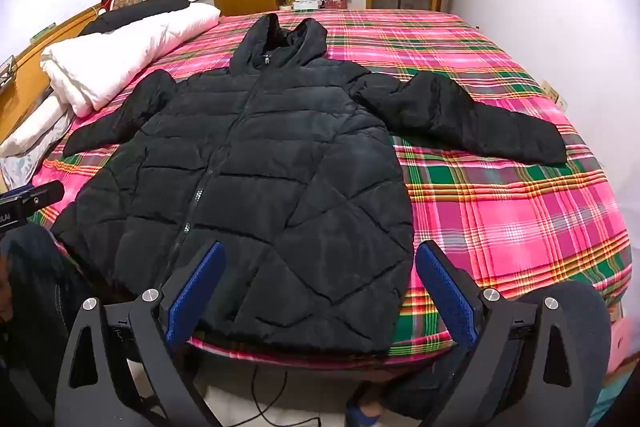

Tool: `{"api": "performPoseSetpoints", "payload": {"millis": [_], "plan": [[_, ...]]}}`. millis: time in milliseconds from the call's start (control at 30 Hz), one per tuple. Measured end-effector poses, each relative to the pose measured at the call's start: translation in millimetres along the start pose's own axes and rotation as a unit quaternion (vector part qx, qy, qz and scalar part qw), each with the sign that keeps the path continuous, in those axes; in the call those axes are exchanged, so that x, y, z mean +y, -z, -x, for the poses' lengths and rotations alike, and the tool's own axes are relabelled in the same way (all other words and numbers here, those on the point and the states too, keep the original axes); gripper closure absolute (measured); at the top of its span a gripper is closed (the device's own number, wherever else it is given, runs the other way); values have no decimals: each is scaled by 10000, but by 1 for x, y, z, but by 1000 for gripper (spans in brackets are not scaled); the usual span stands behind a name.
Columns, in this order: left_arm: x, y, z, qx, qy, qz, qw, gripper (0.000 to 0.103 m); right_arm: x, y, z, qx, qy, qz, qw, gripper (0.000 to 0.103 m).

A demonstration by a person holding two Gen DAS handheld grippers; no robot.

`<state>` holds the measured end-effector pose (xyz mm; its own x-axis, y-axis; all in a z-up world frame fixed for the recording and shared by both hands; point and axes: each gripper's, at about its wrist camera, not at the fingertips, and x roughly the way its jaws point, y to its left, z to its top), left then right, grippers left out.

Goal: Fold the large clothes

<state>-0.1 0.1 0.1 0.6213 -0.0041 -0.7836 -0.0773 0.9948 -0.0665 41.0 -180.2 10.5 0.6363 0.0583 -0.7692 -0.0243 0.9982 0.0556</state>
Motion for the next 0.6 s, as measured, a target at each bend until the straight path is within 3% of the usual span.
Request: {"api": "performPoseSetpoints", "payload": {"millis": [600], "plan": [[1,0,4,-7,5,-16,10000,1,1,1,-1,17,-15,-4,10000,7]]}}
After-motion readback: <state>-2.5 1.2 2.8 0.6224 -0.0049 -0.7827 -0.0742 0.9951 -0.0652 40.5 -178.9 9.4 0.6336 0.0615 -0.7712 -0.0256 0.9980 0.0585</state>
